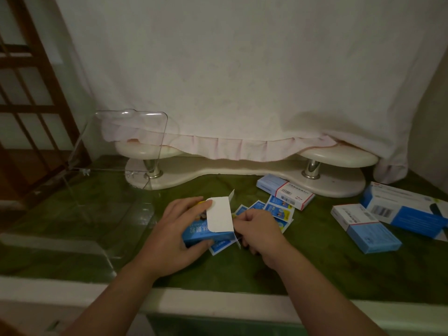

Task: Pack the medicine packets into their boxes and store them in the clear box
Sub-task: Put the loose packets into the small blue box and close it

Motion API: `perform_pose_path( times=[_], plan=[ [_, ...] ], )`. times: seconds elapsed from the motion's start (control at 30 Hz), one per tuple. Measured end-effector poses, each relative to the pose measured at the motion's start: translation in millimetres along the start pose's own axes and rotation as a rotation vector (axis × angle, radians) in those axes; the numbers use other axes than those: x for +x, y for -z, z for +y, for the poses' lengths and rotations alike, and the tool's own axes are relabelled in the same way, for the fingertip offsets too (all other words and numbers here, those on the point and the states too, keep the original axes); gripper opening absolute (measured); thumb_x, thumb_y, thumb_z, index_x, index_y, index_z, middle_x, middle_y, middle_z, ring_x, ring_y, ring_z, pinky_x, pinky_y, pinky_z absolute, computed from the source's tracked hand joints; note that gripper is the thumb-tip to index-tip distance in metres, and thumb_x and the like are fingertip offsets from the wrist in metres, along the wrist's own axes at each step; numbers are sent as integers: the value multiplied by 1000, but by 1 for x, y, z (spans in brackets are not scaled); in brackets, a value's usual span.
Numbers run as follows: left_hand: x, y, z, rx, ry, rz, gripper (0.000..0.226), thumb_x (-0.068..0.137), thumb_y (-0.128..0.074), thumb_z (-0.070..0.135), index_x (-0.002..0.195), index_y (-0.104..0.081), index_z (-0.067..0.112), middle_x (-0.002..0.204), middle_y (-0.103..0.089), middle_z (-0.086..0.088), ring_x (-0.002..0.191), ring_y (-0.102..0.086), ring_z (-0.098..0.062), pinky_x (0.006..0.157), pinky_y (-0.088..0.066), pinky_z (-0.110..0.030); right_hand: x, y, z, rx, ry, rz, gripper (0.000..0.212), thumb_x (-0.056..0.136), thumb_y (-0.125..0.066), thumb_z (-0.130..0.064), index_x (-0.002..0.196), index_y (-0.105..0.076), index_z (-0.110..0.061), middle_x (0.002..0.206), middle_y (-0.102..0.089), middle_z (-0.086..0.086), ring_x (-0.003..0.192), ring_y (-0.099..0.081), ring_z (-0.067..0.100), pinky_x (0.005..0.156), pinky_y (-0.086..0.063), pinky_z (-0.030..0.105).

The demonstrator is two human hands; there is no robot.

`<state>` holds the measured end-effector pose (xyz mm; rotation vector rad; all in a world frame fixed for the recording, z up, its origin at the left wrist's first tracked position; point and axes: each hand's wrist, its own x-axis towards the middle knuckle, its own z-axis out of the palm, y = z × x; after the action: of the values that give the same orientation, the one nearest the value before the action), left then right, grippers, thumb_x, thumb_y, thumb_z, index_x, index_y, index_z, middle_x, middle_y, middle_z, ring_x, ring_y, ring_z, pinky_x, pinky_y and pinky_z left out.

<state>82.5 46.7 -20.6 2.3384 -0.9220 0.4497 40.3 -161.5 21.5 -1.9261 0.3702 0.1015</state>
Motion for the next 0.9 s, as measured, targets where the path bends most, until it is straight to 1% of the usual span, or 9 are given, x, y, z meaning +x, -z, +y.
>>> perform_pose_path(
  times=[0.2, 0.37, 0.43, 0.53, 0.63, 0.7, 0.77, 0.83, 0.9],
  plan=[
    [0, -1, 0, 8, -7, 0, 79, 78, -72, 45, 146, -33, 45, 149, -32, 20, 139, -25, -2, 105, -33, -26, 4, -1, 1, -60, 8, 3, 13, 93, -62, -22, 82, -66, -16, 67, -61, 6, 46, -46, 11, 39, -37, 22],
    [1, -1, -2, 19, 7, -8, 79, 78, -74, 45, 146, -33, 44, 149, -32, 20, 139, -25, -3, 106, -32, -27, 3, 0, 6, -108, 103, 27, 17, 94, -63, -24, 78, -67, -20, 66, -63, 1, 47, -50, 7, 40, -39, 19],
    [0, -1, -2, 17, 26, -6, 79, 79, -75, 44, 146, -33, 45, 149, -31, 21, 139, -24, -1, 106, -31, -25, -1, 1, 12, -17, 177, 80, 19, 92, -65, -26, 74, -66, -23, 67, -65, -4, 50, -52, 4, 45, -42, 17],
    [-1, 0, -2, 8, 42, -5, 78, 80, -74, 44, 145, -31, 47, 147, -30, 23, 137, -23, 2, 105, -28, -21, -9, 4, 25, 150, 304, 213, 16, 90, -67, -25, 75, -69, -21, 70, -69, -1, 57, -57, 1, 51, -47, 17],
    [0, 0, -2, 5, 48, 0, 78, 80, -73, 46, 146, -31, 46, 148, -32, 22, 137, -25, 0, 105, -28, -22, -7, 22, 35, 164, 363, 369, 12, 89, -69, -19, 77, -69, -20, 72, -69, -2, 64, -62, 1, 59, -53, 19],
    [-1, 0, -3, 6, 49, 3, 78, 80, -74, 45, 145, -31, 48, 148, -33, 22, 137, -26, 1, 105, -28, -21, 3, 41, 43, 65, 370, 448, 12, 89, -69, -17, 79, -67, -25, 81, -68, -5, 73, -64, 2, 65, -53, 18],
    [0, 1, -3, 5, 51, 3, 78, 80, -74, 46, 144, -30, 50, 148, -32, 22, 137, -25, 1, 104, -28, -21, 12, 59, 52, -101, 344, 502, 7, 88, -70, -20, 91, -67, -26, 98, -65, -4, 89, -61, 8, 77, -54, 25],
    [0, 0, -2, 1, 52, 0, 77, 80, -72, 48, 144, -29, 52, 148, -32, 22, 137, -25, 1, 104, -28, -21, 19, 68, 58, -255, 298, 508, 25, 87, -70, -26, 112, -69, -24, 112, -63, -3, 107, -57, 15, 92, -53, 38],
    [0, 0, -2, -3, 50, 5, 76, 79, -67, 54, 144, -30, 51, 148, -33, 21, 137, -26, 0, 105, -29, -22, 20, 69, 57, -363, 258, 468, 39, 87, -70, -33, 125, -64, -26, 127, -60, -3, 121, -50, 18, 105, -44, 45]
  ],
)
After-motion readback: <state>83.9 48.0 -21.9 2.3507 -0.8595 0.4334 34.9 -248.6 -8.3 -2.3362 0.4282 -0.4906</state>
